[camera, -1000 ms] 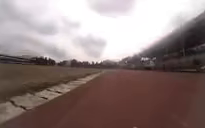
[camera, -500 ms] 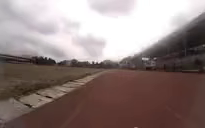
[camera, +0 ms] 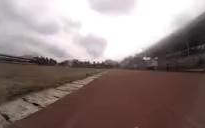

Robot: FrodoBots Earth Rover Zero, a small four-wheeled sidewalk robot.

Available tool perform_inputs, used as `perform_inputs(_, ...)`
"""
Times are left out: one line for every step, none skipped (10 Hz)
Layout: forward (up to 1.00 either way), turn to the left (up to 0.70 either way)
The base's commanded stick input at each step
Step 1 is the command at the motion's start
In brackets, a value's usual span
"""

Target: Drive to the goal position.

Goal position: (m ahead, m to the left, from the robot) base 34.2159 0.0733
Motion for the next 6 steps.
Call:
perform_inputs(1.00, -0.40)
perform_inputs(1.00, 0.00)
perform_inputs(1.00, 0.00)
perform_inputs(1.00, 0.00)
perform_inputs(1.00, 0.00)
perform_inputs(1.00, -0.32)
